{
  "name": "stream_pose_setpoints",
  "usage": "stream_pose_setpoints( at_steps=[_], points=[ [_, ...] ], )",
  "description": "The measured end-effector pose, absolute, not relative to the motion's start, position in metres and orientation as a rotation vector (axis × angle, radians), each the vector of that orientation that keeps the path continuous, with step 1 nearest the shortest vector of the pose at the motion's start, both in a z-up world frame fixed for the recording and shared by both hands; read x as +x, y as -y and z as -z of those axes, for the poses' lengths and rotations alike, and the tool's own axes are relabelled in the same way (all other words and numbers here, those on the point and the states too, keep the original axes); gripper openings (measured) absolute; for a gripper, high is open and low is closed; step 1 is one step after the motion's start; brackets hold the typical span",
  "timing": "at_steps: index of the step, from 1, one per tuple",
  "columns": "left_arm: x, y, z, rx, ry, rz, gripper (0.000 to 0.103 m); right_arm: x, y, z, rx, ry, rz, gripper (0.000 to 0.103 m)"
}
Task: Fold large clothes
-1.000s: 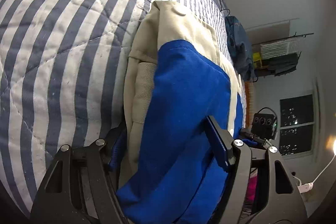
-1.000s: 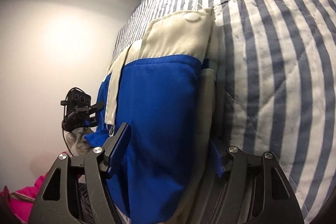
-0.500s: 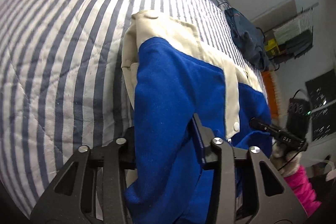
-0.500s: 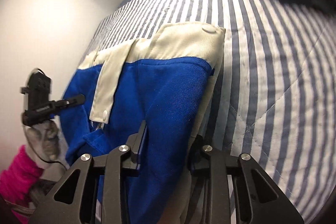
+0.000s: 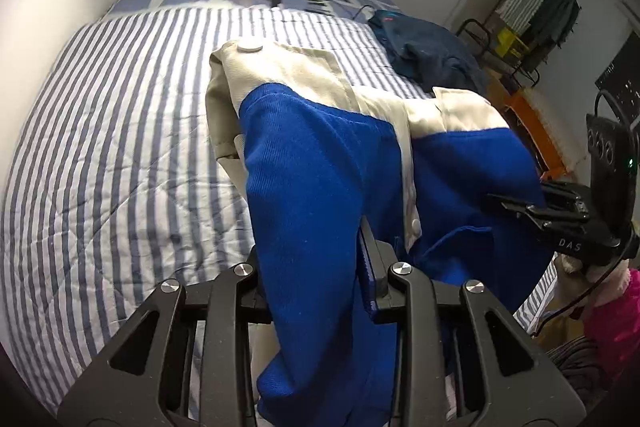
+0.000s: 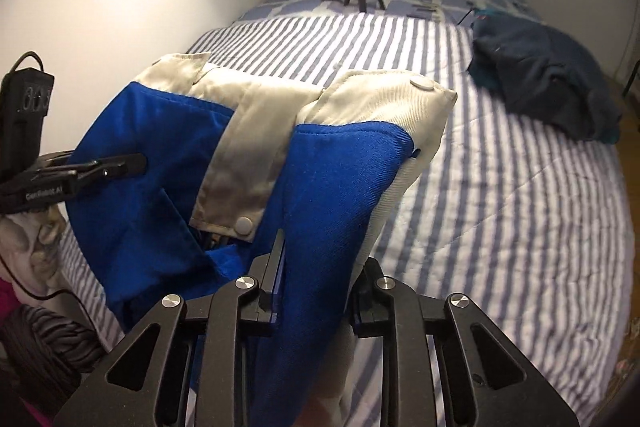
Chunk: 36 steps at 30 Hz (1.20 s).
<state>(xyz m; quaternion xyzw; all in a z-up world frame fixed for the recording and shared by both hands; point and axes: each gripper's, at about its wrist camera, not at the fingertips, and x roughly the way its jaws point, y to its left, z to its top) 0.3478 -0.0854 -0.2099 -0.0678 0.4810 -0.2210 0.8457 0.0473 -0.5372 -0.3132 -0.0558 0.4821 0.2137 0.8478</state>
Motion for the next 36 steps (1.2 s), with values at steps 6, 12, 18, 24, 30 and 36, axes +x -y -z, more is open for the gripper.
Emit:
stream_pose_setpoints(
  at_steps=[6,12,18,24,30,36],
  points=[
    [0.342,0.119,0.194,-0.081,-0.964,0.515,0.029,0.038,0.555,0.294,-0.138,-0.974,-0.398,0.022],
    [0.351,0.148,0.189,-0.081,-0.958,0.563,0.029,0.039,0.576,0.281,-0.166,-0.943,-0.348,0.022],
    [0.367,0.178,0.185,-0.065,-0.938,0.601,0.029,0.053,0.596,0.273,-0.183,-0.919,-0.306,0.021],
    [0.396,0.212,0.180,-0.057,-0.908,0.632,0.029,0.072,0.619,0.264,-0.194,-0.888,-0.257,0.021],
    [0.437,0.254,0.174,-0.080,-0.884,0.672,0.028,0.096,0.647,0.248,-0.218,-0.847,-0.198,0.021],
    [0.483,0.299,0.158,-0.079,-0.821,0.703,0.028,0.140,0.678,0.226,-0.246,-0.791,-0.136,0.021]
  ],
)
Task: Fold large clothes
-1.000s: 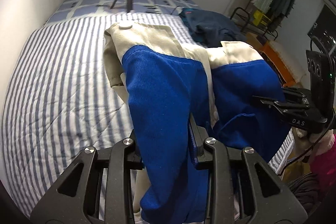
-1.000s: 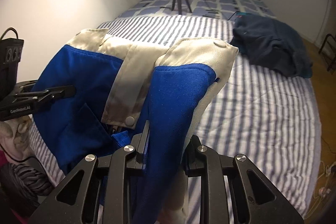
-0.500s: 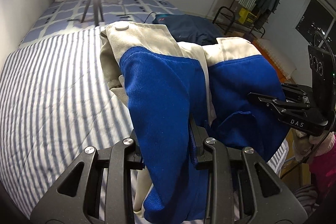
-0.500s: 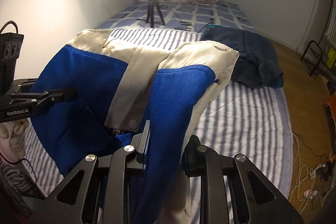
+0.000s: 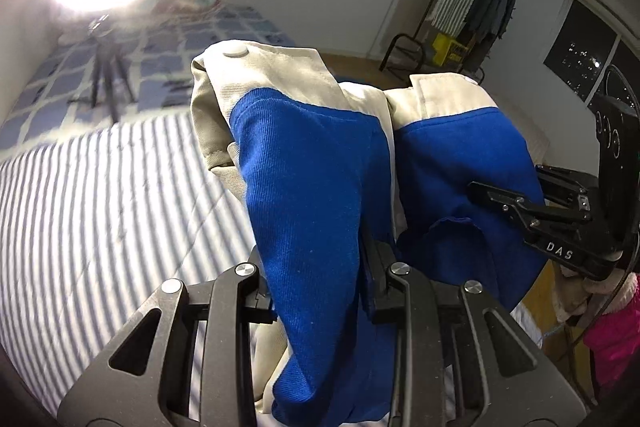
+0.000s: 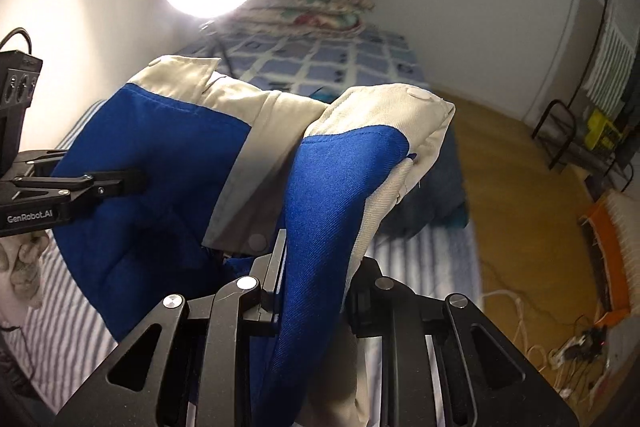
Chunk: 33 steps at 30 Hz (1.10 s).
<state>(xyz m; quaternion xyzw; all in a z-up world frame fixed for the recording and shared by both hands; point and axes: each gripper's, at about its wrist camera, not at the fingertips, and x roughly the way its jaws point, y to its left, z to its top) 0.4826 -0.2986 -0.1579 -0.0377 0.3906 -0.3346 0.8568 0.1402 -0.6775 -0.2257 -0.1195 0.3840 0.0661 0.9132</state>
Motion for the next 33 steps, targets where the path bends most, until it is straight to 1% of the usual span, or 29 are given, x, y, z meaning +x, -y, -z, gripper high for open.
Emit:
stream_pose_setpoints(
  at_steps=[9,18,29,33],
  points=[
    [0.565,0.363,0.147,-0.094,-0.738,0.730,0.028,0.221,0.709,0.199,-0.302,-0.721,-0.045,0.021],
    [0.626,0.403,0.145,-0.119,-0.715,0.722,0.028,0.279,0.738,0.189,-0.279,-0.718,-0.020,0.021],
    [0.672,0.415,0.183,-0.116,-0.741,0.677,0.028,0.328,0.758,0.225,-0.278,-0.751,-0.064,0.021],
    [0.682,0.412,0.195,-0.120,-0.744,0.667,0.028,0.338,0.780,0.232,-0.225,-0.759,-0.073,0.021]
  ],
)
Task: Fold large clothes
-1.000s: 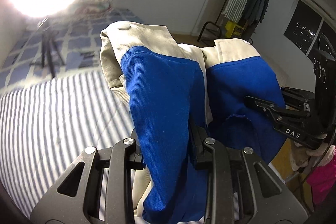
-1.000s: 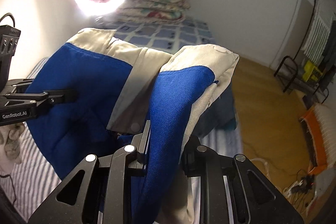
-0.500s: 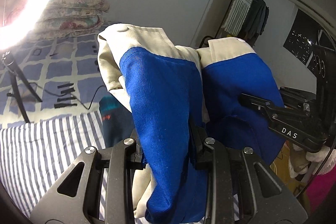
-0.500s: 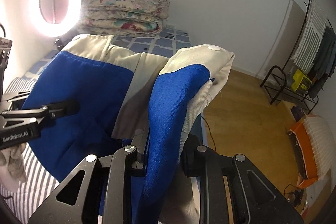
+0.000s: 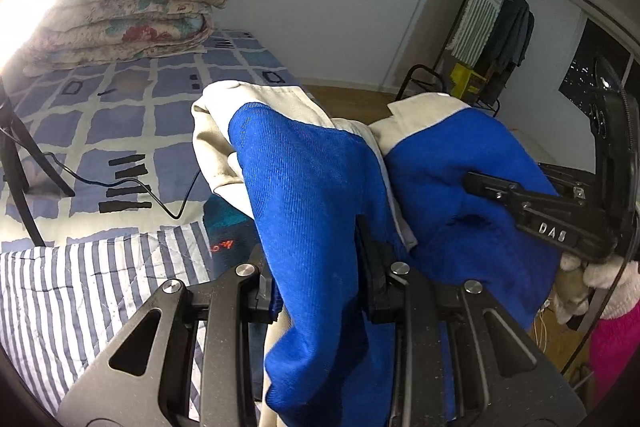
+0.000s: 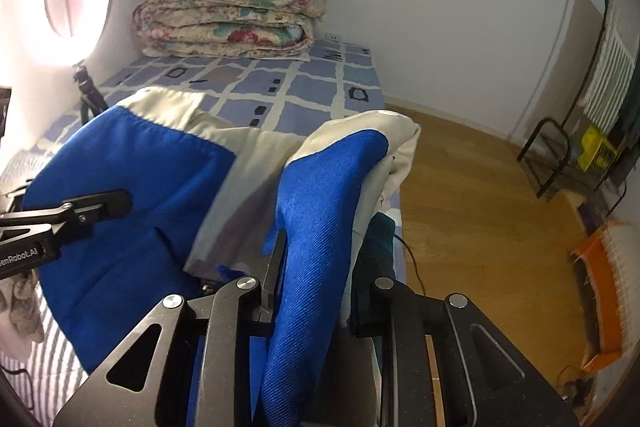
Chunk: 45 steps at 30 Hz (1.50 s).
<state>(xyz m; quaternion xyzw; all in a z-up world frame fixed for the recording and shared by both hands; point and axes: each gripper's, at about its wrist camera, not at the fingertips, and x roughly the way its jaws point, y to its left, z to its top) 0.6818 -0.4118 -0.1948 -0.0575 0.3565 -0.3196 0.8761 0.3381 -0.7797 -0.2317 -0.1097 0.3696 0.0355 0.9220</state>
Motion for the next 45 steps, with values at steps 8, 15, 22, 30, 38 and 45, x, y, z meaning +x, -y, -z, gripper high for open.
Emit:
stream_pose_setpoints(
  at_steps=[8,15,22,30,38,45],
  points=[
    [0.691,0.408,0.215,-0.107,-0.783,0.658,0.030,0.354,0.829,0.265,-0.125,-0.859,-0.016,0.030],
    [0.695,0.411,0.232,-0.077,-0.825,0.625,0.047,0.355,0.833,0.282,-0.120,-0.875,0.023,0.042],
    [0.699,0.403,0.241,-0.082,-0.860,0.596,0.078,0.358,0.837,0.280,-0.136,-0.873,0.040,0.061],
    [0.692,0.405,0.236,-0.051,-0.853,0.575,0.078,0.356,0.831,0.279,-0.166,-0.872,0.062,0.064],
    [0.679,0.399,0.228,-0.028,-0.881,0.544,0.083,0.346,0.829,0.268,-0.173,-0.859,0.106,0.070],
    [0.651,0.376,0.211,-0.018,-0.829,0.525,0.083,0.325,0.819,0.247,-0.182,-0.796,0.117,0.077]
  ],
)
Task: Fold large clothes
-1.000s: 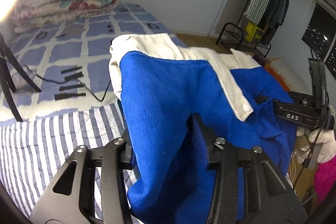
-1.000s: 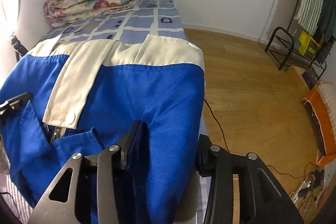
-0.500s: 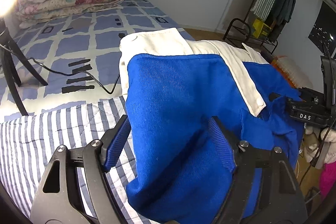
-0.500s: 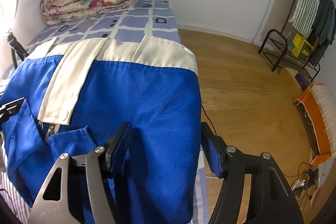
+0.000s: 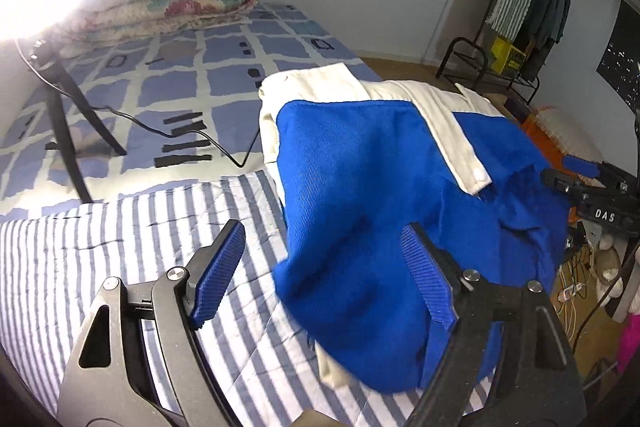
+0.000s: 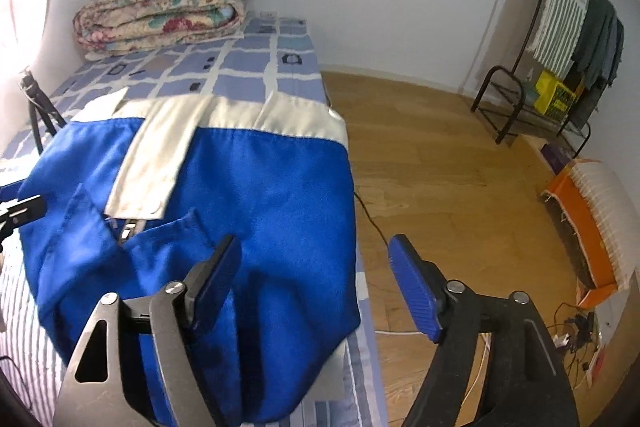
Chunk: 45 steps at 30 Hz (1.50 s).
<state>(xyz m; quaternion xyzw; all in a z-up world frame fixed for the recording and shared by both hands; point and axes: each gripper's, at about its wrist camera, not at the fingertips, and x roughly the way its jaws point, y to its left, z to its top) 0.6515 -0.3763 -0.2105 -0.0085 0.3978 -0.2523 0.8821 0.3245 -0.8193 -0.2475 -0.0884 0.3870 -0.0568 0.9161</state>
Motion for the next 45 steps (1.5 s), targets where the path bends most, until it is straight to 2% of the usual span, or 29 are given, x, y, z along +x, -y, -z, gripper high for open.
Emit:
stream_pose_setpoints(
  at_steps=[11,22,27,36,45],
  points=[
    [0.579,0.337,0.143,0.007,-0.713,0.535,0.083,0.273,0.774,0.203,-0.181,-0.707,0.079,0.077],
    [0.450,0.262,0.046,0.034,-0.592,0.495,0.083,0.162,0.704,0.138,-0.186,-0.613,-0.037,0.079],
    [0.378,0.225,0.012,0.033,-0.529,0.470,0.092,0.100,0.678,0.111,-0.169,-0.571,-0.072,0.080],
    [0.268,0.173,-0.017,0.051,-0.473,0.426,0.093,0.006,0.632,0.090,-0.220,-0.500,-0.130,0.080],
    [0.191,0.138,-0.009,0.022,-0.464,0.382,0.098,-0.060,0.614,0.107,-0.226,-0.480,-0.136,0.082]
  ],
)
